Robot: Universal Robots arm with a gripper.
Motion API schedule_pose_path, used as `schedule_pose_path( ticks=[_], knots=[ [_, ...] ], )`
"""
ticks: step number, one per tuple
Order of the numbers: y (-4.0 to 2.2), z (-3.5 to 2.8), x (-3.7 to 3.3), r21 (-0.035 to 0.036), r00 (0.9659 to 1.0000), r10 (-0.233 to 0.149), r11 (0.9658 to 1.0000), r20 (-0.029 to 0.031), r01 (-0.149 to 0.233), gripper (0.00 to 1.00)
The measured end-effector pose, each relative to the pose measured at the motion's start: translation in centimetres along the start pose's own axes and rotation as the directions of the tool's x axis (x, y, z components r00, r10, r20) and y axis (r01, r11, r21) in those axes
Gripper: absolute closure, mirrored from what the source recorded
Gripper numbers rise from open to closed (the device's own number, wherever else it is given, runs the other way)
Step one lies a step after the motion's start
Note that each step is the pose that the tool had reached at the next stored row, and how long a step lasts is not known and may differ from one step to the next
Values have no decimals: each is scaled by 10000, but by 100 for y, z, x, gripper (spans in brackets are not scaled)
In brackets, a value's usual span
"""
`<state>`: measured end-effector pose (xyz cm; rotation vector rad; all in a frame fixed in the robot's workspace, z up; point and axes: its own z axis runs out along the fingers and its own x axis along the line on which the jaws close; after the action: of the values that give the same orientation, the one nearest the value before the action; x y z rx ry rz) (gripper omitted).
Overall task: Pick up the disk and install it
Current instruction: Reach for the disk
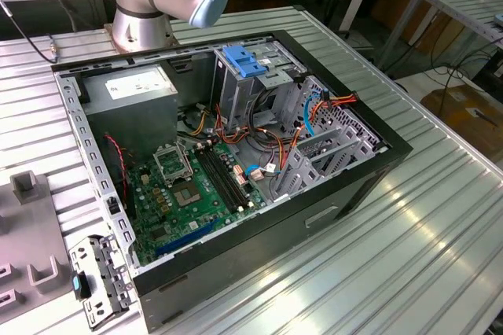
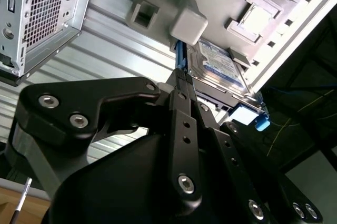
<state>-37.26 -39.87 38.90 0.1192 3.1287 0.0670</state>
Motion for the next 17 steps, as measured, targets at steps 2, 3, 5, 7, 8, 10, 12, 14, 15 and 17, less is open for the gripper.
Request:
schedule_pose_path(
  ticks=[2,3,5,7,8,10,12,14,15,17],
  knots=[
    [8,0,77,-1,10000,-1,10000,0,1,89],
    [15,0,112,0,10000,-1,10000,0,1,89],
    [37,1,185,0,10000,-1,10000,-1,1,89],
    [67,5,257,0,10000,0,10000,0,0,89],
    [89,9,307,0,10000,-1,10000,-1,1,89],
    [129,22,416,-1,10000,0,10000,1,0,89],
    [141,34,507,0,10000,0,10000,0,0,89],
    [147,45,592,-1,10000,-1,10000,0,1,89],
    [151,53,656,0,10000,0,10000,0,0,89],
    [155,64,742,0,10000,0,10000,-1,0,89]
  ],
)
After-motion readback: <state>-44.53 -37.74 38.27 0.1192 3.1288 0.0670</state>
